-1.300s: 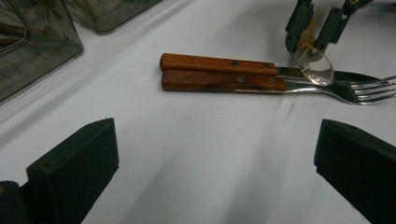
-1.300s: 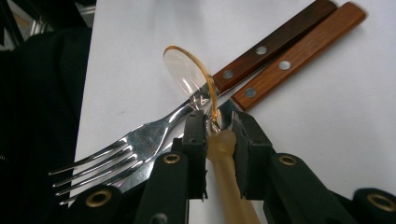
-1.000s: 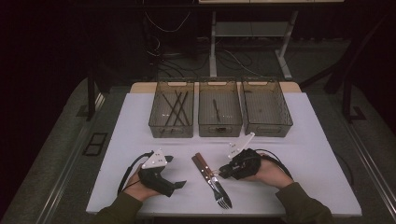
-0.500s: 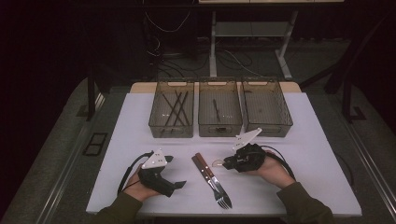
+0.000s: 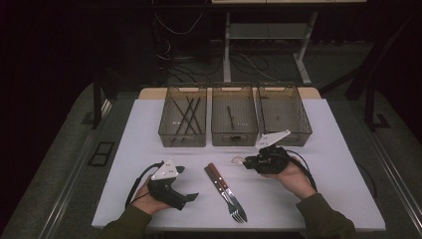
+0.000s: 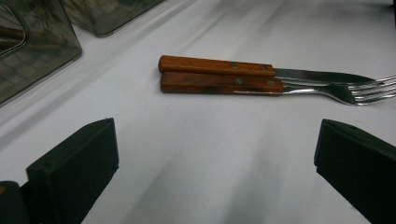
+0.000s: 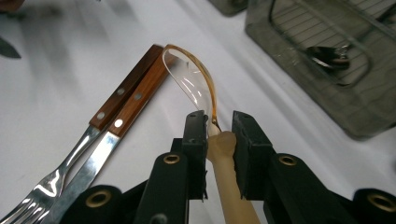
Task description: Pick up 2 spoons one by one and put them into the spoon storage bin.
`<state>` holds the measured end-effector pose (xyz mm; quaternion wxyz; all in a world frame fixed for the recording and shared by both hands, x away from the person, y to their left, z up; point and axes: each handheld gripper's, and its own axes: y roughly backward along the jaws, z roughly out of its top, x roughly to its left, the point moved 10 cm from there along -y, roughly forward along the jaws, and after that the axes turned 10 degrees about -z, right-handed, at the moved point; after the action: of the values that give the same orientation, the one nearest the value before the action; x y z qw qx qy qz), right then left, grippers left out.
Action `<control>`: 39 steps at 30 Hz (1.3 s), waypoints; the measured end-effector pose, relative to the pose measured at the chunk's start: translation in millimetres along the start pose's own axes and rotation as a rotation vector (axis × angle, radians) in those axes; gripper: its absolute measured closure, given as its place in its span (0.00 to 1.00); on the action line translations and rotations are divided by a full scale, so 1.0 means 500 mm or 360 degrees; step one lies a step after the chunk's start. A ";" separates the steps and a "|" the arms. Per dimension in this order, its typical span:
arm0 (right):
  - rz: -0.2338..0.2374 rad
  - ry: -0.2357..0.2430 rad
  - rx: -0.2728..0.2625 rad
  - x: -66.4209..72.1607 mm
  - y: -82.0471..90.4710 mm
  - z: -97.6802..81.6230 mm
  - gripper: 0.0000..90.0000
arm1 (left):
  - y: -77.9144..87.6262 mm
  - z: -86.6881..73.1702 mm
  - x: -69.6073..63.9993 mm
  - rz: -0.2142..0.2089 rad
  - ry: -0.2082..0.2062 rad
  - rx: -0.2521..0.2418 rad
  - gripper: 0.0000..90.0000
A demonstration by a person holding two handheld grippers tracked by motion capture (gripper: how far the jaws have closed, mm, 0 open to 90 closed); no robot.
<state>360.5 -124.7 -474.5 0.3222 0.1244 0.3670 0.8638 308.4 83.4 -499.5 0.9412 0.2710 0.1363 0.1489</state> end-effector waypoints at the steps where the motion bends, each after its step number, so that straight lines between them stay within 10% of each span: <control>1: -0.0011 -0.0008 -0.0007 -0.005 0.001 0.003 0.85 | 0.000 0.000 0.000 0.0000 0.0000 0.0002 0.00; 20: -0.0168 -0.0251 -0.0125 -0.076 0.032 0.074 0.84 | -0.001 0.005 -0.001 0.0000 0.0031 -0.0035 0.00; 39: -0.0307 -0.0312 -0.0130 -0.144 0.021 0.196 0.84 | -0.001 0.005 -0.002 0.0001 0.0038 -0.0032 0.00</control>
<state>454.9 -122.6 -396.7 0.4428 0.1590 0.3085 0.8268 308.5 81.7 -497.6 0.9421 0.2598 0.1459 0.1536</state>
